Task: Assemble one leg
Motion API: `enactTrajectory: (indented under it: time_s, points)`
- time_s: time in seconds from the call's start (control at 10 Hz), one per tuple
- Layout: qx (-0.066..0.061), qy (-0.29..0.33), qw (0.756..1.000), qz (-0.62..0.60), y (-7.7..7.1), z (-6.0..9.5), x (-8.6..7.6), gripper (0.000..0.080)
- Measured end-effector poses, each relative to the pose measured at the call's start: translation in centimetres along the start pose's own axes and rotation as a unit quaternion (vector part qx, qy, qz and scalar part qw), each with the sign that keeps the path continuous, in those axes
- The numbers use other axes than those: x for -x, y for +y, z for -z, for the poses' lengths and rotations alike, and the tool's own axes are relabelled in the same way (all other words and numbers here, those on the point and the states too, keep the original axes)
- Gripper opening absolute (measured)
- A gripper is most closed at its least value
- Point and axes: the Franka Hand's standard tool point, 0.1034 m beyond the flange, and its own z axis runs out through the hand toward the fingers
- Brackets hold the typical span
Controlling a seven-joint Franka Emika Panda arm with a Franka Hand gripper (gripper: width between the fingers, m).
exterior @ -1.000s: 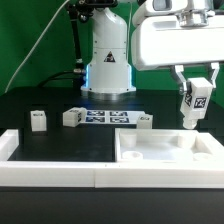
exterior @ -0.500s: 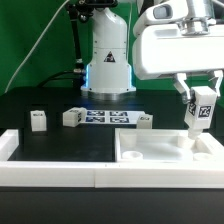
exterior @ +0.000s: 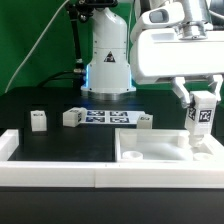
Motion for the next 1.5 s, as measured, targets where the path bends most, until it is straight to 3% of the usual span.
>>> enactTrajectory:
  time_s: [0.6, 1.5]
  points:
    - [-0.002, 0.011, 1.0, 0.0, 0.1, -1.4, -1.6, 0.0293]
    - [0.001, 0.023, 1.0, -0.003, -1.2, -2.3, 2.0, 0.0294]
